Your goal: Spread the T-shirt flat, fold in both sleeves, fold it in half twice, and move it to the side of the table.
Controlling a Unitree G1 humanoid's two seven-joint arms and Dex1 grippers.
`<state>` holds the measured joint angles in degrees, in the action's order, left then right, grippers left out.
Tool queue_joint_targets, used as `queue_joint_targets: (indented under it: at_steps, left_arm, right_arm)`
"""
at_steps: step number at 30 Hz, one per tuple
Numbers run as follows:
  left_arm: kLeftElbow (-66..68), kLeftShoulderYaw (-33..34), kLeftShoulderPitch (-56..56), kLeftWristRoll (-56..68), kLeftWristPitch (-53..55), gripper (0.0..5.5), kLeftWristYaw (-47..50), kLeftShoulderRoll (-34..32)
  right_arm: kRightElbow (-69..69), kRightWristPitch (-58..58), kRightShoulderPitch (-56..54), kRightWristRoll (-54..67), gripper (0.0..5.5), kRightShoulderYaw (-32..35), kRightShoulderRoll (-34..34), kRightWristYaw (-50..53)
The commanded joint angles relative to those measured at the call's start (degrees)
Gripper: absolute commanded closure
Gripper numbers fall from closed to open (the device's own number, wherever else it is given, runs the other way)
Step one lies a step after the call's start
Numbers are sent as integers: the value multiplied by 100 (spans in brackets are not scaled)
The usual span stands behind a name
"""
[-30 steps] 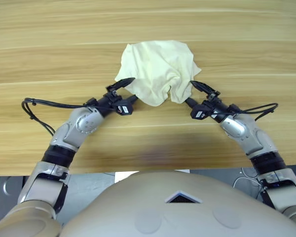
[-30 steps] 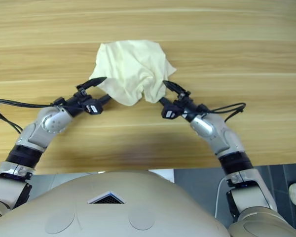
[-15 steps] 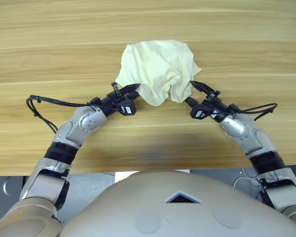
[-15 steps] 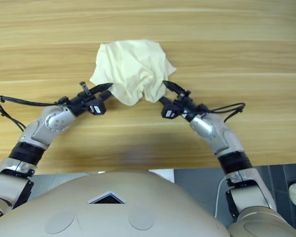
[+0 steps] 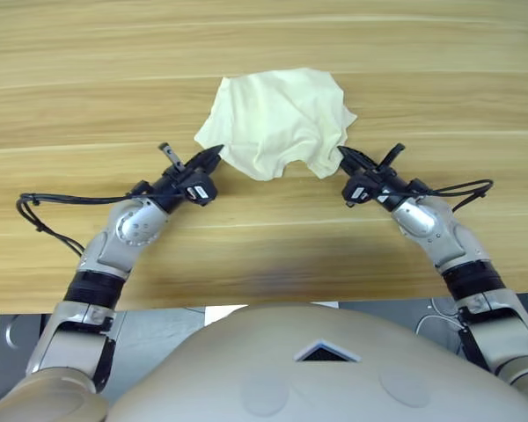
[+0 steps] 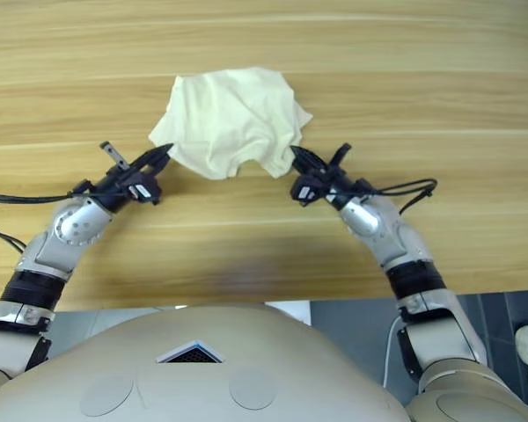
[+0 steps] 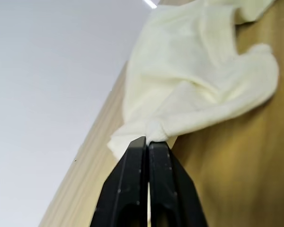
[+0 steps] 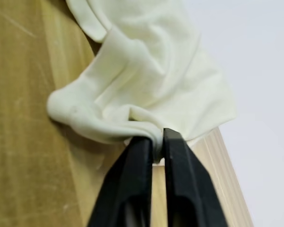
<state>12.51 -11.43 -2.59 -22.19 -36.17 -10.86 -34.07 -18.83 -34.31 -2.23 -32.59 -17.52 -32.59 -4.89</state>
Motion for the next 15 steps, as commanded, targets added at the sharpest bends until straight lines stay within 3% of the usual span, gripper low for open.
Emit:
queue_joint_targets:
  at_steps: [1, 7, 11, 15]
  left_arm:
    - [10, 282, 60, 183, -33, 550, 139, 31]
    - [-17, 750, 138, 1216, -416, 550, 70, 185]
    - [-240, 316, -300, 2159, -1143, 550, -841, 11]
    - [-1113, -122, -1057, 3855, -1813, 550, -1999, -661]
  right_arm:
    - [-148, -61, -66, 95, 545, 86, -13, 57]
    - [260, -390, 142, 1004, 545, 610, -222, -121]
    - [1596, -1244, 728, 3257, 545, 898, -740, -919]
    - [2715, -2326, 1744, 5526, 545, 909, -1703, -1903]
